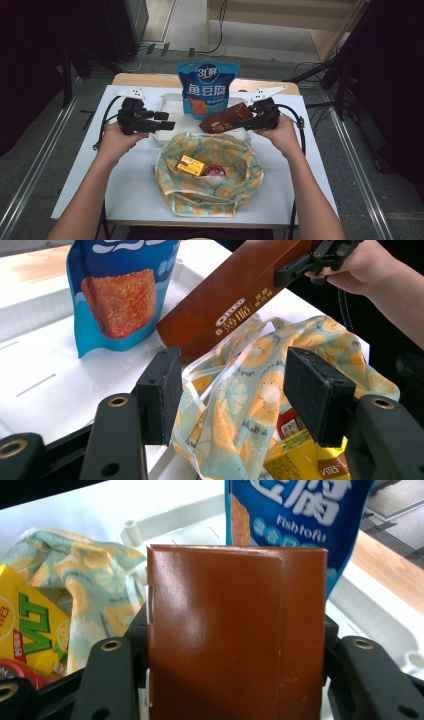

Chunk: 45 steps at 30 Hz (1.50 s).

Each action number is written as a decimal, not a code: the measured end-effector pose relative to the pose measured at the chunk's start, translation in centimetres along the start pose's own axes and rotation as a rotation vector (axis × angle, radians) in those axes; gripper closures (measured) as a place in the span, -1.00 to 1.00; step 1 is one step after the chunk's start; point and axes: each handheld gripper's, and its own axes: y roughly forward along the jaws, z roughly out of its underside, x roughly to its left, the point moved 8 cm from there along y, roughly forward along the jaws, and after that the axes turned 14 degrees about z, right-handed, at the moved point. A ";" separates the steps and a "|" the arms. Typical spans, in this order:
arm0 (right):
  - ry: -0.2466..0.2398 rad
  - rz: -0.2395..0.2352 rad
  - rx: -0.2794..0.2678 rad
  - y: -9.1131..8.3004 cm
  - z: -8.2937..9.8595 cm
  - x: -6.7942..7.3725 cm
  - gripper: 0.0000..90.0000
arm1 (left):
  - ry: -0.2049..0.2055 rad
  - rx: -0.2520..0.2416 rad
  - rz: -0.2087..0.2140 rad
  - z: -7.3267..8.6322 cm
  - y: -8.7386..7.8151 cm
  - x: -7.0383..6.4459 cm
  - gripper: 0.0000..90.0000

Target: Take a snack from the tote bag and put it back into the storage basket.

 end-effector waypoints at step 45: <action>0.026 -0.085 0.084 5.5 1.8 2.1 -0.05 | -0.005 0.001 -0.001 0.1 -0.1 0.2 -0.09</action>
